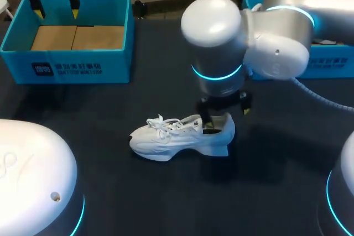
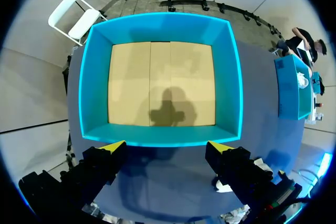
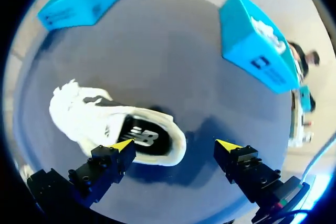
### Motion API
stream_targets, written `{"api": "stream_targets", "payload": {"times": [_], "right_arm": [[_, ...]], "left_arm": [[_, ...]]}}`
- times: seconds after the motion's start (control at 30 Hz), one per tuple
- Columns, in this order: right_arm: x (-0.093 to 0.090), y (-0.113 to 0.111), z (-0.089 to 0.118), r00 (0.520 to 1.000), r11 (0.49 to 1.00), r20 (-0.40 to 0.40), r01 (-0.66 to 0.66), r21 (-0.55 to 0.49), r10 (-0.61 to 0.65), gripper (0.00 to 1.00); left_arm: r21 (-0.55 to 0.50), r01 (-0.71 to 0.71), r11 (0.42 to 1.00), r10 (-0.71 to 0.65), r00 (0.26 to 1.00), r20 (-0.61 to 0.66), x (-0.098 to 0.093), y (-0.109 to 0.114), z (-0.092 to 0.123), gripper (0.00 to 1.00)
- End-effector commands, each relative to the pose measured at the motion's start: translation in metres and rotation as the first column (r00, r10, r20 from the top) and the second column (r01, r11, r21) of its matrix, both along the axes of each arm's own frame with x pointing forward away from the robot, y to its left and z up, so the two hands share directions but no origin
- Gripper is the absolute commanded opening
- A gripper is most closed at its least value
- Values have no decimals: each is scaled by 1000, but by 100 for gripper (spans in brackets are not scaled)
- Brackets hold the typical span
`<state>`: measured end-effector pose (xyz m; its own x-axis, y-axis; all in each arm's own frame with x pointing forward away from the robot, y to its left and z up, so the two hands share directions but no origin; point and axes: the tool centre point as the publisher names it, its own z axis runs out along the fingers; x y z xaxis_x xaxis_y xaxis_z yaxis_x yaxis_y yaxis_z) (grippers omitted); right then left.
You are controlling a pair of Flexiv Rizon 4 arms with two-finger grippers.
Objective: Take the shoe out of the shoebox, open the shoe tongue, remove and reinsert the insole, then place the shoe into the shoebox
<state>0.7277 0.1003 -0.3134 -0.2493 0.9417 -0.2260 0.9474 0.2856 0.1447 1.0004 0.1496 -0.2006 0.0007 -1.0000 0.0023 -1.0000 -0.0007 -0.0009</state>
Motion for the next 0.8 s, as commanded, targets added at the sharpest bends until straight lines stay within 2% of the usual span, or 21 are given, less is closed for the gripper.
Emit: {"api": "stream_targets", "payload": {"times": [0.03,0.23,0.37,0.5,0.53,0.8], "right_arm": [[-5,1,18,979,979,12,-204,11,204,100],[-7,20,30,873,872,13,-489,26,488,100],[-8,24,33,823,823,15,-568,21,568,100],[-19,31,33,714,712,8,-699,67,700,100],[-22,31,32,699,697,4,-713,79,715,100],[-22,31,32,699,697,4,-713,79,715,100]], "left_arm": [[1,0,1000,0,1000,0,0,0,0,100],[1,0,1000,0,1000,0,0,0,0,100],[1,0,1000,0,1000,0,0,0,0,100],[1,0,1000,0,1000,0,0,0,0,100],[1,0,1000,0,1000,0,0,0,0,100],[1,0,1000,0,1000,0,0,0,0,100]]}}
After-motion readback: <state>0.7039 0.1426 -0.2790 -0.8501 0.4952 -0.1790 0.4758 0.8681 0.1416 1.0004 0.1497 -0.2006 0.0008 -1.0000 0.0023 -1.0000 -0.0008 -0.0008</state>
